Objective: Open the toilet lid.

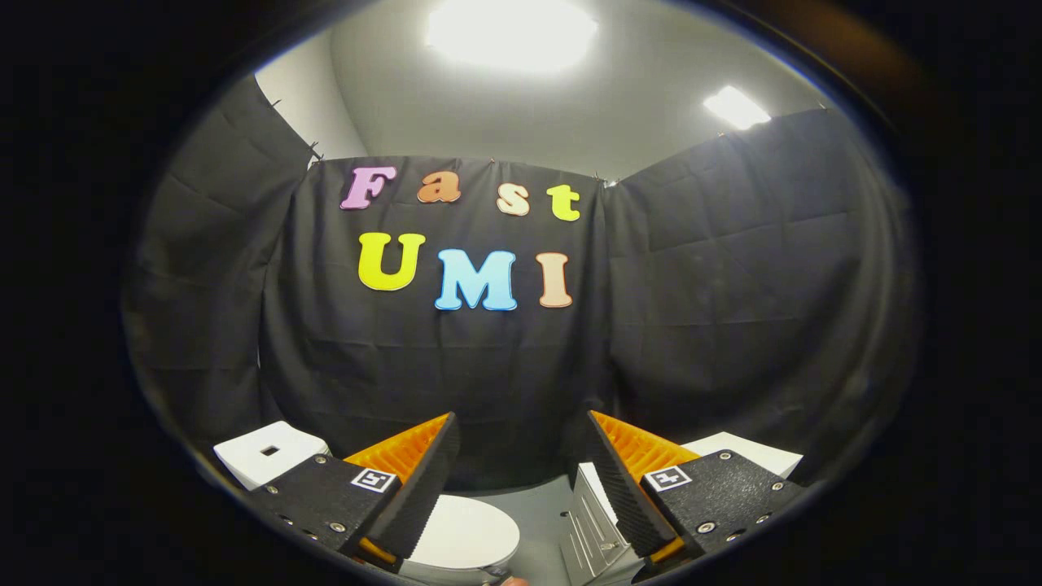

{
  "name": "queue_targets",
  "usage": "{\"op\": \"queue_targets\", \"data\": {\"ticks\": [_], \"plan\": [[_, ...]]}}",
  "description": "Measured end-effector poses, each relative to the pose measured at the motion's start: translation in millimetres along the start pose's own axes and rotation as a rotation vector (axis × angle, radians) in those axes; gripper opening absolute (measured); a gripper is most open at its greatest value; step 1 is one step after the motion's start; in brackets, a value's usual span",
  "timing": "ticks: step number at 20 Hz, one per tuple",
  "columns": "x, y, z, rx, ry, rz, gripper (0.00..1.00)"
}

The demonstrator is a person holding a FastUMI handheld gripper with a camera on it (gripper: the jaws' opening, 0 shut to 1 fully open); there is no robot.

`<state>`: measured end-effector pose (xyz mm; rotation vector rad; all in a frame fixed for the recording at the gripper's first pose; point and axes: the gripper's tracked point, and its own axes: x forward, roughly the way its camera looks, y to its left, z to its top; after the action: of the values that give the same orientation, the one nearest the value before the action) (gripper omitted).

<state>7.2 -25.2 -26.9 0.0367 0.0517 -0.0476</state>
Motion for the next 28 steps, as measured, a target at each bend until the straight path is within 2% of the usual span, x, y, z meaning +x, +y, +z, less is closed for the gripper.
{"op": "queue_targets", "data": {"ticks": [9, 16, 19, 28], "plan": [[21, 7, -41, 0.045, 0.056, 0.022, 0.95], [39, 14, -111, 0.002, 0.164, 0.052, 0.95], [42, 24, -140, 0.043, 0.217, 0.079, 0.95], [40, 31, -221, 0.150, 0.384, 0.092, 0.95]]}}
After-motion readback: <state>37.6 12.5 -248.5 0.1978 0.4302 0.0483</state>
